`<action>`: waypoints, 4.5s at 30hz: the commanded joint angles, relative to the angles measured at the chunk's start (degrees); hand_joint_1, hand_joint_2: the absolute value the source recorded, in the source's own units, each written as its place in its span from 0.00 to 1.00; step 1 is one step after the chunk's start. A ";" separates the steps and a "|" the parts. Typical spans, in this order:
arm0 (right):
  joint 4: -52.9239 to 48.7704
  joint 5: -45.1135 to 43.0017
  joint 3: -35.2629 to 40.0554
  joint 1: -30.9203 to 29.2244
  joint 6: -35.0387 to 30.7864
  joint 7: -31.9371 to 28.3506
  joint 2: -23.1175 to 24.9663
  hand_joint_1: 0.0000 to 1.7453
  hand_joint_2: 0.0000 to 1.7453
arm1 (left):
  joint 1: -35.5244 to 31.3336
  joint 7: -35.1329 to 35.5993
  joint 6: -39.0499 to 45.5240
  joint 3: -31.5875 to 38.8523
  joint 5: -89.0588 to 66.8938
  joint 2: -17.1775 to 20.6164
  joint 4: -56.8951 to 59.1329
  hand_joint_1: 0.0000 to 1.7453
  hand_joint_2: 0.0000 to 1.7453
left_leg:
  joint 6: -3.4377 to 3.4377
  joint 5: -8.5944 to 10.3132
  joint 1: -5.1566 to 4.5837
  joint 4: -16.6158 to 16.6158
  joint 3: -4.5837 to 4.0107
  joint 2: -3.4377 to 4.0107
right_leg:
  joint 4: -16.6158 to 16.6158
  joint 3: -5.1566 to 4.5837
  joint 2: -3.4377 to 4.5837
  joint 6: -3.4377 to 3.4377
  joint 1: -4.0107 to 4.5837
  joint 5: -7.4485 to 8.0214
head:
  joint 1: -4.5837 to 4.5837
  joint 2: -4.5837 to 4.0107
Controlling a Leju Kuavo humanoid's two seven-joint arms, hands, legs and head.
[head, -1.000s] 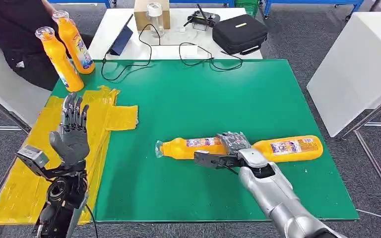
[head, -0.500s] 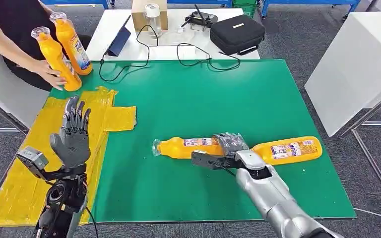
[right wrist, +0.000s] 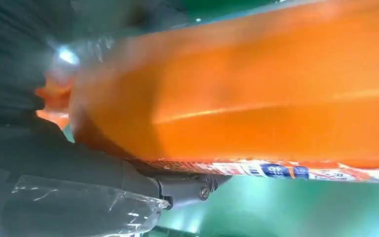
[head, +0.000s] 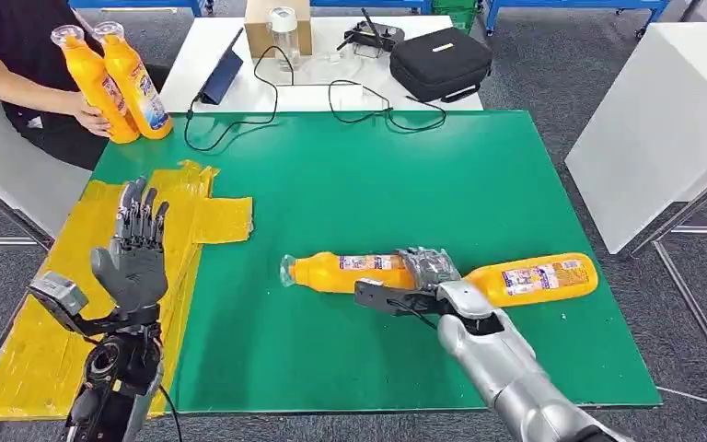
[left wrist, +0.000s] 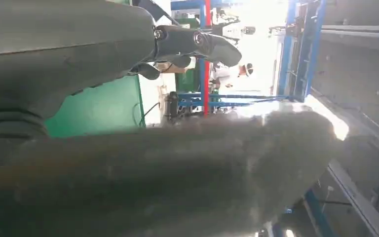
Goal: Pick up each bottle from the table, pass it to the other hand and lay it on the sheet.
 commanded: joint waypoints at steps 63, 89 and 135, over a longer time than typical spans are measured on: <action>-7.07 -21.02 4.93 4.14 -12.19 -9.59 17.29 1.00 1.00 | 3.50 15.35 -7.10 -11.18 30.88 -6.48 -2.29 0.00 1.00 | 0.16 0.00 -0.04 -0.08 -0.86 -0.32 | -0.09 -0.61 -0.54 -0.08 0.00 -0.13 | 0.02 0.00; -2.43 -23.29 12.08 4.25 -12.61 -8.96 17.29 1.00 1.00 | 3.91 16.20 -4.66 -11.64 29.35 -7.11 -5.52 0.00 1.00 | 0.20 -0.02 -0.05 -0.08 -0.79 -0.42 | -0.11 -0.50 -0.66 -0.10 0.00 -0.18 | 0.02 0.00; -1.67 -22.94 16.48 0.53 -12.73 -4.48 17.29 1.00 1.00 | -1.58 18.97 -9.20 -19.06 11.76 -7.05 4.85 1.00 1.00 | 0.12 0.09 -0.07 0.00 -1.12 -0.45 | -0.01 -0.90 -0.61 0.01 -0.06 -0.10 | 0.00 0.00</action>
